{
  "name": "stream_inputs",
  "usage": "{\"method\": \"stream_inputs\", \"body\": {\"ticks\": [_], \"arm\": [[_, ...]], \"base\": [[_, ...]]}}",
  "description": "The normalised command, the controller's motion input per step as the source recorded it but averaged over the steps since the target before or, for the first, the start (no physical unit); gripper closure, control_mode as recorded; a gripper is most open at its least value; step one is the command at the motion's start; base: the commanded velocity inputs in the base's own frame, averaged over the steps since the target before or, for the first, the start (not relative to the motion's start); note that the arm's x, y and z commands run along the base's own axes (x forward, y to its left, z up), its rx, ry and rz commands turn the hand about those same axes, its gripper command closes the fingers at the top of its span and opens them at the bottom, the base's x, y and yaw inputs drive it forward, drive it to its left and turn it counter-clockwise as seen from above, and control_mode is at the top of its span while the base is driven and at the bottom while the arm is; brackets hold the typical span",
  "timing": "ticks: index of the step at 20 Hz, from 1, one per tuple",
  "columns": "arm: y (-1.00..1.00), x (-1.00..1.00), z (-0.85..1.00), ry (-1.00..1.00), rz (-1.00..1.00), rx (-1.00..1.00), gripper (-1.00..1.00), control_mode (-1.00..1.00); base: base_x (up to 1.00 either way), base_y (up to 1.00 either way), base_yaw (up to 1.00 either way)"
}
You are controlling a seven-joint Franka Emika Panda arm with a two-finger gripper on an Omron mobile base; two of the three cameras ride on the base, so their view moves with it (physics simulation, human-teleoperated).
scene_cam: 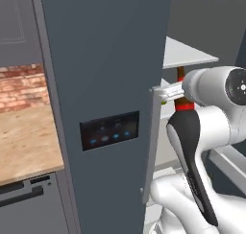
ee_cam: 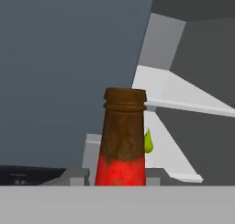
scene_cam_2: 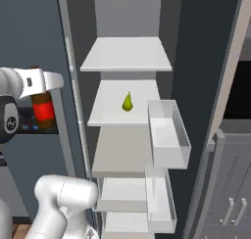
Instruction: Place the beer on the top shelf of the fridge to keep it out of children's reach, and place the pear and garlic on lower shelves for easy access.
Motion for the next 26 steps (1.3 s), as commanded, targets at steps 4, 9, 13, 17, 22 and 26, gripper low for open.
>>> {"method": "stream_inputs", "body": {"ticks": [4,9,13,17,22,26], "arm": [[0.0,0.0,0.0,0.0,0.0,0.0,1.0,1.0],[0.0,0.0,0.0,0.0,0.0,0.0,1.0,1.0],[0.0,0.0,0.0,0.0,0.0,0.0,1.0,1.0],[0.0,0.0,0.0,0.0,0.0,0.0,1.0,1.0],[0.0,0.0,0.0,0.0,0.0,0.0,1.0,1.0],[0.0,0.0,0.0,0.0,0.0,0.0,1.0,1.0]], "base": [[0.22,-0.1,0.0],[0.24,-0.22,0.0],[0.21,-0.4,0.0],[0.2,-0.42,0.0],[0.22,-0.3,0.0],[0.28,-0.18,0.0]]}}
